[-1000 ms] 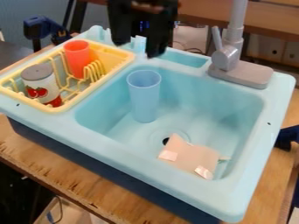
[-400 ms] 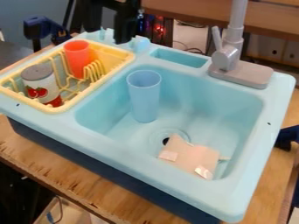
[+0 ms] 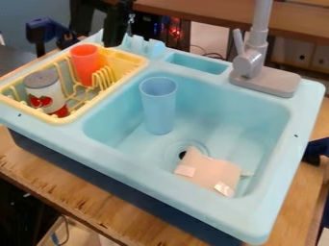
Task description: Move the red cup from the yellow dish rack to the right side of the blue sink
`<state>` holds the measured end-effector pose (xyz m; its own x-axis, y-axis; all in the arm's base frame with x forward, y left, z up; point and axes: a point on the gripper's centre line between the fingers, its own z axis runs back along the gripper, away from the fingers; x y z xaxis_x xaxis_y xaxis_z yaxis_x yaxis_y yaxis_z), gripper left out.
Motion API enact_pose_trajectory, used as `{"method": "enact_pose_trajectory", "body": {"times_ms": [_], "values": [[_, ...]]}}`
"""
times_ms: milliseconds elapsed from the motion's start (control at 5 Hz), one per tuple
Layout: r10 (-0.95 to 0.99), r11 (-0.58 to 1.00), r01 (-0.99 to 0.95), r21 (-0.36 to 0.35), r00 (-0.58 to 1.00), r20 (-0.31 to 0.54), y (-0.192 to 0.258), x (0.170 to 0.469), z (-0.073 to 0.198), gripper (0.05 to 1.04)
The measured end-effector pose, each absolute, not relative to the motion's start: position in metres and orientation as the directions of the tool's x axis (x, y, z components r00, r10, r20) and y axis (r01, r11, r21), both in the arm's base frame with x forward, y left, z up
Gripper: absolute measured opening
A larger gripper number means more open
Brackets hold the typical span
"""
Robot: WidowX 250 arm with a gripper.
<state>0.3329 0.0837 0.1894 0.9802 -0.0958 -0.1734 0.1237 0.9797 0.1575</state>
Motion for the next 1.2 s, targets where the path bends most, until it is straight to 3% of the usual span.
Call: {"method": "enact_pose_trajectory", "body": {"times_ms": [400,600,1200], "values": [[-0.123,0.975,0.138,0.173,0.988,-0.092,0.101,0.344,0.184,1.007],[-0.155,0.979,0.159,0.127,0.987,-0.041,0.098,0.351,0.180,1.007],[-0.156,0.985,0.165,0.059,0.979,-0.129,0.103,0.356,0.147,1.007]]}}
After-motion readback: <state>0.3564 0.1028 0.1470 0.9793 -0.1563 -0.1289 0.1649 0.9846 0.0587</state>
